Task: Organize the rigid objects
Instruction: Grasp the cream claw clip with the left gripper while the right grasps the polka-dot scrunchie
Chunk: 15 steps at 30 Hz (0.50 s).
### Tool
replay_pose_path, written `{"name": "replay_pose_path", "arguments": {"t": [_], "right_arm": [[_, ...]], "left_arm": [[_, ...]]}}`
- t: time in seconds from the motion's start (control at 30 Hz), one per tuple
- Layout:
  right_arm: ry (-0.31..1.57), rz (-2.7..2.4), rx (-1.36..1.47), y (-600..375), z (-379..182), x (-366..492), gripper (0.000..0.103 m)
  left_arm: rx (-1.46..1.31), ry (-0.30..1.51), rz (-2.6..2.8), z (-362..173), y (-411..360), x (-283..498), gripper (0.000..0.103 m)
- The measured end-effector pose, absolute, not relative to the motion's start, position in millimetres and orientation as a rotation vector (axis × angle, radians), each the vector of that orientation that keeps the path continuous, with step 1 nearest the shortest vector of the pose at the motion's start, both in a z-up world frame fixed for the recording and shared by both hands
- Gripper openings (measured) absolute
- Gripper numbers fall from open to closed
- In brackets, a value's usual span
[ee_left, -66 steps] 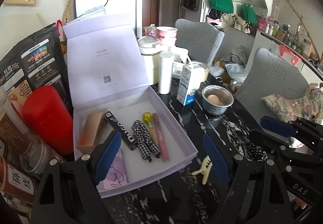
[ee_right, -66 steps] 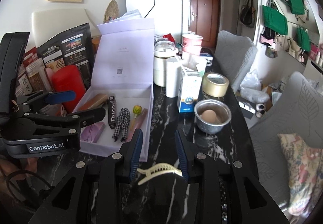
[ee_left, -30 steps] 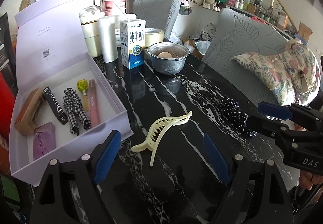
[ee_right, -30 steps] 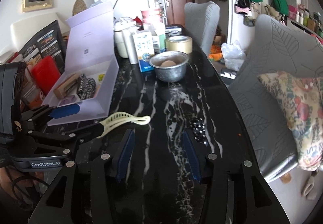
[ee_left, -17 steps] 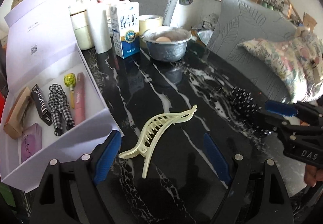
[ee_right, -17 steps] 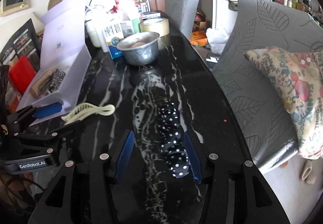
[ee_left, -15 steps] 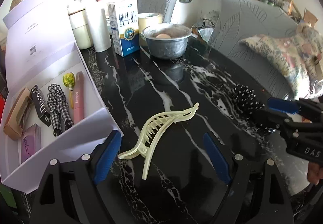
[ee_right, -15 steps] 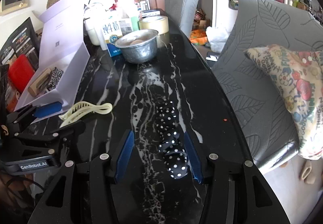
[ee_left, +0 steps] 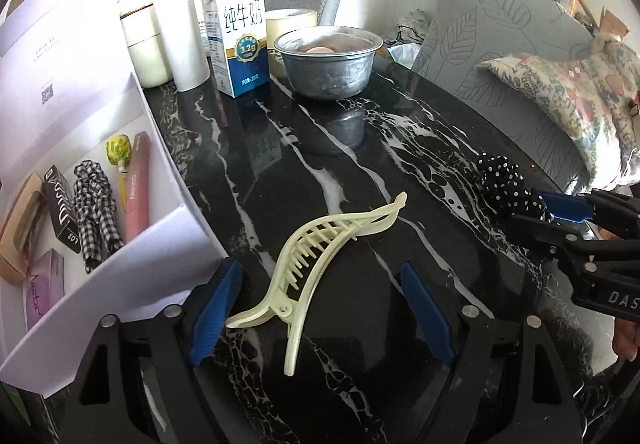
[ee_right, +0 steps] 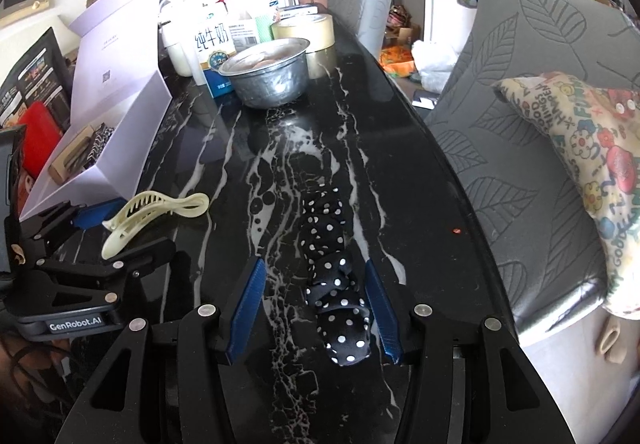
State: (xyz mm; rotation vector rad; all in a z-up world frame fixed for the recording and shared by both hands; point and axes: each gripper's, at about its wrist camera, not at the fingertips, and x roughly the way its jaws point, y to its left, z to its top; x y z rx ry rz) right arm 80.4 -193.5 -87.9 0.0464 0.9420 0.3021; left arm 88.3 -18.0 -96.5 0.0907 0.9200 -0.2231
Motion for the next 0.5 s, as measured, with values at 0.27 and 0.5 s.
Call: {"name": "replay_pose_path", "arguments": {"t": [0.27,0.5], "right_arm": [[0.933,0.299,0.020,-190,-88,77,0.022],[0.917,0.341,-0.007,-179,-84,57,0.019]], "left_arm": [[0.079,0.919,-0.194,-91,-14,85,0.029],[0.085,0.931,-0.161,-89,-5,59,0.028]]}}
